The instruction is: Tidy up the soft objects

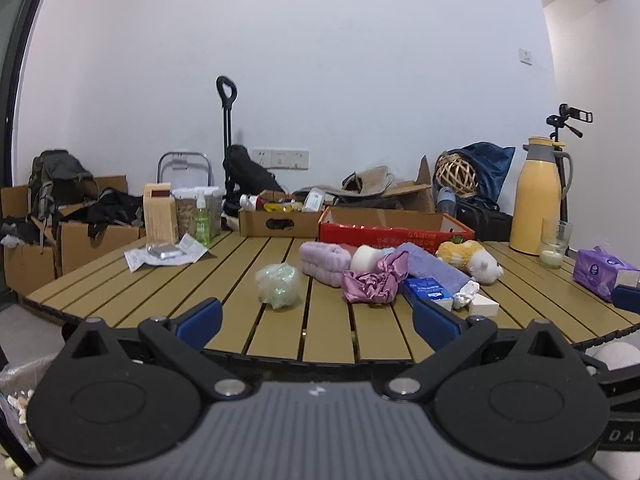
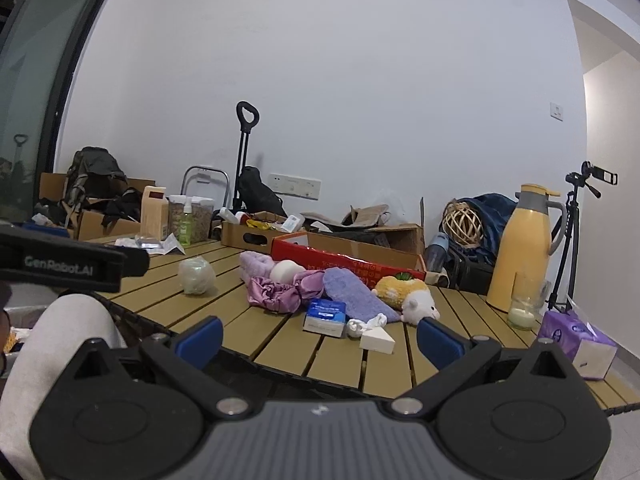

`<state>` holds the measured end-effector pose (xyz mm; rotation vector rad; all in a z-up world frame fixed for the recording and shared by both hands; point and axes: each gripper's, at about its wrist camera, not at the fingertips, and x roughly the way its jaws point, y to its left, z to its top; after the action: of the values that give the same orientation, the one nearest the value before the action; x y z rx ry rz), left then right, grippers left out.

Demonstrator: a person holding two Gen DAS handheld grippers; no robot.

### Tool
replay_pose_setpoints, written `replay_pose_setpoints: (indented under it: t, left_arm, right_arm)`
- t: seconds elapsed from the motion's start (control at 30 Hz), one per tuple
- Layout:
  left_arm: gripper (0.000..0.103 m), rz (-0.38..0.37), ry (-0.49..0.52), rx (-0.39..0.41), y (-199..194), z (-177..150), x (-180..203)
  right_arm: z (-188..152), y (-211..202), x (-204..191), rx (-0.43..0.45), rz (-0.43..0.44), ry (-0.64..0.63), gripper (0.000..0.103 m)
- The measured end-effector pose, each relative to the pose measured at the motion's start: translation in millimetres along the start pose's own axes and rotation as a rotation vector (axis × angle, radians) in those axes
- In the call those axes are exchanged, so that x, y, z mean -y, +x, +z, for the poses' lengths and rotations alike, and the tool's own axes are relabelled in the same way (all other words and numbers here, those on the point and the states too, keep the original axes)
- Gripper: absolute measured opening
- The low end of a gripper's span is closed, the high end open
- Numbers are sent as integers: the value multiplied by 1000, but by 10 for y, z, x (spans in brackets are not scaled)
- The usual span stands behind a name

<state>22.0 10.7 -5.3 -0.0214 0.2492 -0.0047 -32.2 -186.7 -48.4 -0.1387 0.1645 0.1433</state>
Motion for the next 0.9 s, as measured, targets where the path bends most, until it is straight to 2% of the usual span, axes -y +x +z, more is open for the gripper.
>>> replay_pose_setpoints:
  t: [0.37,0.6,0.9]
  left_arm:
    - [103,6,27,33,-54,-21,15]
    - [103,-38,23,59,-56,-41,85]
    - [103,-29,39,27,31,-86,102]
  right_arm:
    - [30,21,31,25,-13,9,103]
    - [8,31,57,21,-40,16,103]
    - [-34,125,51,1,-27,18,103]
